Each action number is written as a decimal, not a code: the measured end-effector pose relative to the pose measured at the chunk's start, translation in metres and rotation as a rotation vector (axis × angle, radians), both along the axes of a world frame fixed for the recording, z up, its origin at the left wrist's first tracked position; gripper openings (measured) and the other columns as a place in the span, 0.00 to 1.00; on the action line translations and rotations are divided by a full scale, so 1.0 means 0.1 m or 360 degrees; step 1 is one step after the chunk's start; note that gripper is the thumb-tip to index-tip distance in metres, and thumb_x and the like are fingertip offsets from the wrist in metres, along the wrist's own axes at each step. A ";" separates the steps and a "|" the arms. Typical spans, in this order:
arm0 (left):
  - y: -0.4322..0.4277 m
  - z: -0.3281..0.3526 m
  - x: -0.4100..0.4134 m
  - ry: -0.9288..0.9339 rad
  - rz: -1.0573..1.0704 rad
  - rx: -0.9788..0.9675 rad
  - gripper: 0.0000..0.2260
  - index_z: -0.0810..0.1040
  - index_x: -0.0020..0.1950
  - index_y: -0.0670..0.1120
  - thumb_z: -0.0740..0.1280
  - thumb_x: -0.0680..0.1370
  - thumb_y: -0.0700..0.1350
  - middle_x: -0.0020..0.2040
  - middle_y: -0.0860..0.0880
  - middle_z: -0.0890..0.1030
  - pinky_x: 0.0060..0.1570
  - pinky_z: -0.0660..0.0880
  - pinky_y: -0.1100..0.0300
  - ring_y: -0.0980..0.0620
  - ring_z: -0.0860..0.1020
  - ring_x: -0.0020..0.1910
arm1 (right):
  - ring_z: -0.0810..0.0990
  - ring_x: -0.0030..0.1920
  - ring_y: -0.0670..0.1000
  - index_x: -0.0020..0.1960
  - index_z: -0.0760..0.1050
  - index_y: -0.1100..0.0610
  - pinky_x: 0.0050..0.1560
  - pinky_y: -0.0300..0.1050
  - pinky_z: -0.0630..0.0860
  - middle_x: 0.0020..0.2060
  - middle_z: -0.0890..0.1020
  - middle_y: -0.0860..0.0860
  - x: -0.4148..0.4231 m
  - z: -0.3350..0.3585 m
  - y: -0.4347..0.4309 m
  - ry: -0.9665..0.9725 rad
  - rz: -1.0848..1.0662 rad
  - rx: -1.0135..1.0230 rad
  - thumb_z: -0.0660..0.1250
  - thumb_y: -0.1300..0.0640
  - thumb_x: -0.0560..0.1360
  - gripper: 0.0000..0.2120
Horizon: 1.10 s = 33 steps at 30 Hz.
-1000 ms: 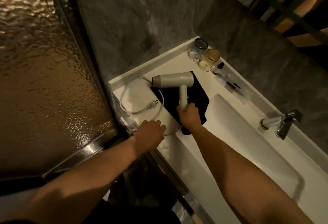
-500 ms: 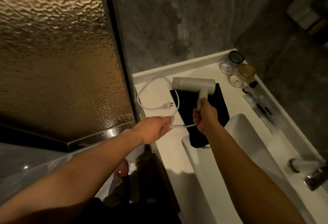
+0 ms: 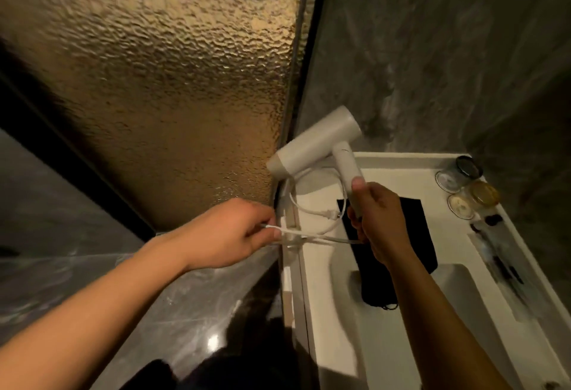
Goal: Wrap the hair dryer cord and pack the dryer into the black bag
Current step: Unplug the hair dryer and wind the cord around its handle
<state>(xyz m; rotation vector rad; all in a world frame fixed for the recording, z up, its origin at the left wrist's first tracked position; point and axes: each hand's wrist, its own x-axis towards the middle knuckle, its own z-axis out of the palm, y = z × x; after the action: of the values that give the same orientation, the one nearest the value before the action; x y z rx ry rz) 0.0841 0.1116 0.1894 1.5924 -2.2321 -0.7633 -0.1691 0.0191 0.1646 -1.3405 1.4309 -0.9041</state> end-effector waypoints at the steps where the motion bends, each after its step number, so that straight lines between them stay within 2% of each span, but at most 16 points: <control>1: 0.10 0.11 0.12 0.0012 0.0020 -0.0020 0.10 0.73 0.41 0.56 0.63 0.80 0.57 0.33 0.58 0.76 0.31 0.68 0.66 0.60 0.75 0.34 | 0.73 0.23 0.44 0.45 0.77 0.64 0.21 0.39 0.68 0.27 0.77 0.50 0.13 0.10 0.02 0.0016 0.0025 -0.0084 0.64 0.43 0.82 0.23; 4: 0.42 0.40 0.46 -0.0030 0.0069 -0.0124 0.07 0.73 0.43 0.59 0.62 0.80 0.56 0.35 0.60 0.76 0.35 0.70 0.64 0.62 0.76 0.37 | 0.73 0.24 0.45 0.45 0.79 0.57 0.21 0.41 0.70 0.26 0.77 0.48 0.54 0.39 0.09 -0.0040 0.0111 -0.0222 0.67 0.41 0.78 0.18; 7: 0.68 0.63 0.77 -0.0071 0.0169 -0.0328 0.08 0.76 0.46 0.56 0.60 0.80 0.56 0.39 0.59 0.78 0.40 0.75 0.58 0.61 0.77 0.39 | 0.71 0.22 0.45 0.42 0.80 0.49 0.19 0.39 0.69 0.26 0.77 0.47 0.93 0.60 0.22 -0.0196 0.0302 -0.0247 0.67 0.40 0.75 0.14; 9: 0.80 0.75 0.95 -0.0114 0.0257 -0.0512 0.10 0.75 0.45 0.52 0.59 0.81 0.56 0.39 0.57 0.76 0.40 0.76 0.52 0.57 0.76 0.39 | 0.70 0.22 0.45 0.41 0.80 0.47 0.19 0.39 0.68 0.26 0.77 0.48 1.16 0.70 0.31 -0.0274 0.0430 -0.0282 0.68 0.39 0.75 0.12; 12: 0.92 0.88 1.17 -0.0200 0.0379 -0.0687 0.08 0.70 0.44 0.53 0.60 0.81 0.54 0.38 0.56 0.73 0.40 0.76 0.48 0.50 0.76 0.39 | 0.71 0.24 0.46 0.41 0.81 0.46 0.21 0.39 0.70 0.28 0.78 0.48 1.45 0.82 0.42 -0.0300 0.0545 -0.0343 0.68 0.39 0.75 0.12; 16: 1.06 1.04 1.40 -0.0327 0.0509 -0.0756 0.12 0.77 0.52 0.51 0.58 0.81 0.56 0.47 0.50 0.80 0.42 0.78 0.46 0.42 0.79 0.48 | 0.79 0.31 0.46 0.47 0.81 0.53 0.35 0.37 0.77 0.30 0.83 0.49 1.68 0.89 0.53 -0.0204 0.0719 -0.0498 0.67 0.43 0.78 0.14; 18: 1.10 1.11 1.52 -0.0452 0.0531 -0.0710 0.13 0.76 0.53 0.52 0.57 0.81 0.57 0.48 0.50 0.80 0.43 0.77 0.47 0.43 0.79 0.49 | 0.80 0.30 0.47 0.48 0.81 0.55 0.33 0.39 0.78 0.31 0.83 0.51 1.78 0.88 0.62 -0.0177 0.0859 -0.0394 0.67 0.44 0.79 0.14; 22: 1.10 1.14 1.83 -0.0665 0.0510 -0.0545 0.15 0.70 0.42 0.51 0.60 0.79 0.62 0.43 0.49 0.80 0.37 0.74 0.52 0.43 0.79 0.46 | 0.77 0.22 0.50 0.47 0.79 0.64 0.22 0.38 0.73 0.27 0.79 0.52 2.01 0.81 0.86 0.0023 0.1075 -0.0272 0.66 0.46 0.82 0.20; 25: 1.18 1.11 2.12 -0.0806 0.0587 -0.0510 0.26 0.64 0.33 0.50 0.59 0.71 0.73 0.30 0.53 0.72 0.29 0.66 0.55 0.48 0.74 0.33 | 0.75 0.20 0.52 0.44 0.80 0.63 0.22 0.39 0.69 0.22 0.77 0.49 2.13 0.76 1.02 0.0301 0.1243 -0.0305 0.65 0.45 0.82 0.21; 27: 1.24 1.07 2.35 -0.0703 0.0633 -0.0527 0.29 0.65 0.30 0.49 0.60 0.67 0.76 0.26 0.53 0.69 0.26 0.63 0.56 0.54 0.69 0.27 | 0.73 0.18 0.50 0.39 0.79 0.57 0.25 0.41 0.69 0.21 0.77 0.49 2.18 0.76 1.10 0.0366 0.1389 -0.0269 0.65 0.45 0.82 0.20; 29: 1.30 1.04 2.53 -0.0437 0.0555 -0.0445 0.29 0.68 0.29 0.47 0.65 0.68 0.73 0.24 0.53 0.69 0.26 0.63 0.59 0.56 0.68 0.25 | 0.71 0.18 0.49 0.36 0.77 0.55 0.25 0.42 0.68 0.23 0.78 0.51 2.23 0.75 1.17 0.0324 0.1565 -0.0183 0.65 0.45 0.82 0.20; 31: 1.34 1.01 2.68 -0.0100 0.0477 -0.0249 0.25 0.73 0.30 0.47 0.70 0.69 0.69 0.25 0.54 0.71 0.27 0.65 0.65 0.57 0.69 0.26 | 0.70 0.18 0.48 0.38 0.77 0.62 0.23 0.39 0.66 0.26 0.79 0.55 2.28 0.75 1.21 0.0199 0.1768 -0.0025 0.65 0.47 0.83 0.22; 33: 1.41 0.92 2.86 0.0156 0.0386 -0.0016 0.21 0.76 0.33 0.48 0.72 0.72 0.64 0.27 0.56 0.72 0.29 0.67 0.67 0.60 0.69 0.27 | 0.70 0.18 0.48 0.43 0.75 0.71 0.20 0.38 0.63 0.28 0.78 0.58 2.36 0.74 1.26 0.0011 0.1957 0.0140 0.64 0.48 0.83 0.25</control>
<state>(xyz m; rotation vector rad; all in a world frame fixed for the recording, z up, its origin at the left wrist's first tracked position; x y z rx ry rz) 0.3699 0.2522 0.2815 1.7405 -1.9267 -0.7430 0.0672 0.1447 0.2384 -1.7610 0.4096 -0.0075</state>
